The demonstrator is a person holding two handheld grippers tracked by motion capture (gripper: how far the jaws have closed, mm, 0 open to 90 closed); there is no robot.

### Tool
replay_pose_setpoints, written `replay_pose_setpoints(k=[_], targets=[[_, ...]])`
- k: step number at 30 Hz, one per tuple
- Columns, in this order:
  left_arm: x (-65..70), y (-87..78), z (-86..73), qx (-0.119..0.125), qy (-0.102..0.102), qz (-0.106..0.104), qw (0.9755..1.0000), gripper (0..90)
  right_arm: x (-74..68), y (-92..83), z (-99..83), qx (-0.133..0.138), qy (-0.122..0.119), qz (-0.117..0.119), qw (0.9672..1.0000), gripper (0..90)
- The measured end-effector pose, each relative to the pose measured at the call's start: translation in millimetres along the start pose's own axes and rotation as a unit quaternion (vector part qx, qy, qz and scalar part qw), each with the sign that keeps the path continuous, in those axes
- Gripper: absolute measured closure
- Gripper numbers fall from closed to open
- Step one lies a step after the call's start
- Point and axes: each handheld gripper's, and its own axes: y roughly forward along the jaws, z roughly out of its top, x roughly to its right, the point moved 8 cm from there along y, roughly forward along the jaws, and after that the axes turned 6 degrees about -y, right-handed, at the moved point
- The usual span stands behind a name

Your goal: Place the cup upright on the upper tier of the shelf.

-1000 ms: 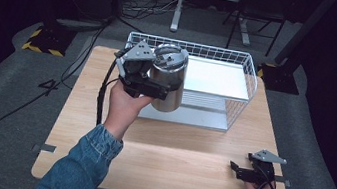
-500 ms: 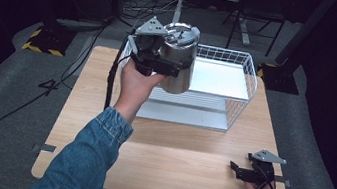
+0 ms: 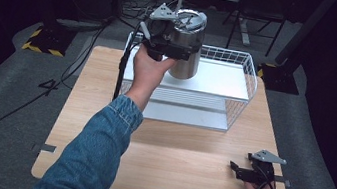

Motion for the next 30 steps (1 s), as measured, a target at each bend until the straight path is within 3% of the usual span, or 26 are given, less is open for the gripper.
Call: replay_pose_setpoints(k=[10,12,22,30], targets=[[-8.6,28.5,-2.0,-0.009,0.002,0.011,0.9999,3.7,-0.4,-0.2,0.2,0.001,-0.002,0.000,1.0000,16.8],[-12.3,34.9,-3.2,-0.015,0.004,0.022,0.9996,3.7,-0.9,-0.4,0.3,0.001,-0.003,0.001,1.0000,16.9],[-18.3,51.2,-10.5,-0.027,0.004,0.038,0.9989,3.7,-2.1,-0.5,0.4,0.002,-0.004,0.003,1.0000,17.1],[-17.6,57.1,-15.2,-0.030,-0.001,0.037,0.9988,3.7,-1.9,-0.4,0.6,0.004,-0.008,0.003,1.0000,17.2]])
